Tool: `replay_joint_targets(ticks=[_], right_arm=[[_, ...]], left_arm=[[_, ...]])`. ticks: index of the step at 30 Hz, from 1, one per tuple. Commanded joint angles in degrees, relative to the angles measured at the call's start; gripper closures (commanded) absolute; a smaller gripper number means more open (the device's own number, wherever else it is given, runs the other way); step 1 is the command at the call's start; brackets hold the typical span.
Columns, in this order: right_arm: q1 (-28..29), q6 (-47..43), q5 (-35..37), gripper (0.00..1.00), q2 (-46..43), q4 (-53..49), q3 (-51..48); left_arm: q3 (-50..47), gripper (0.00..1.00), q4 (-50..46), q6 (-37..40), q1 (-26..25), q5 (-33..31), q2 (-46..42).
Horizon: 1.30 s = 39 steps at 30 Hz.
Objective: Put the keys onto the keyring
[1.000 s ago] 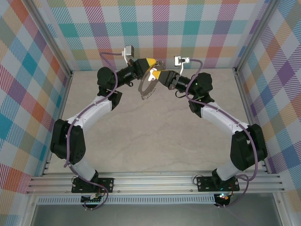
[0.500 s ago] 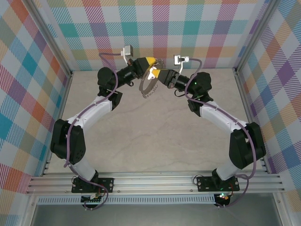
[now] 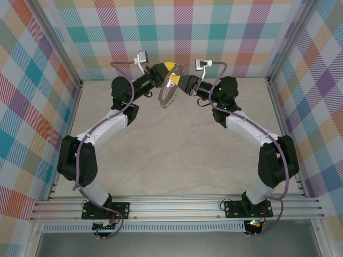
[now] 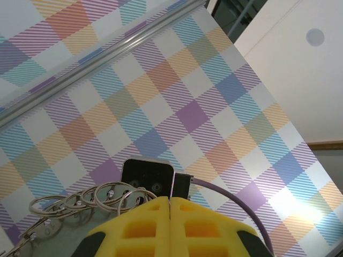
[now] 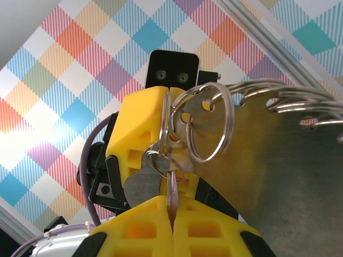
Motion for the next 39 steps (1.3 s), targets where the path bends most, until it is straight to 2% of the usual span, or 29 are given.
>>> replay_joint_targets(ticks=[1,10,14,23,27,35,37,39], right_arm=[[1.59,-4.3,0.6,1.0,-2.48,-7.42,-1.78],[1.51,-3.24,3.76,0.93,-5.54,-7.47,-5.71],[1.47,-2.59,4.86,0.92,-6.62,-6.94,-6.73],[0.94,-3.4,8.37,0.82,-11.15,-9.09,-8.83],[0.51,-2.9,10.42,0.68,-12.82,-9.18,-10.11],[-0.92,-1.06,15.38,0.27,-16.78,-10.81,-13.63],[-1.19,-0.17,18.53,0.16,-18.21,-11.28,-15.16],[-1.29,0.83,21.75,0.11,-19.27,-11.55,-16.35]], left_arm=[[-0.62,1.0,1.65,-0.19,-3.76,4.95,-1.54],[-2.97,1.0,1.75,-2.72,-3.77,-2.41,-3.3],[-2.9,1.0,1.3,-2.77,-3.81,-3.36,-3.92],[-4.1,1.0,1.87,-3.35,-3.79,-5.55,-3.93],[-4.84,1.0,3.51,-4.43,-3.76,-7.29,-3.72],[-5.06,1.0,3.85,-4.54,-3.73,-9.06,-3.94],[-5.26,1.0,3.76,-4.68,-3.76,-9.73,-3.99],[-5.84,1.0,3.88,-4.79,-3.77,-10.72,-4.18]])
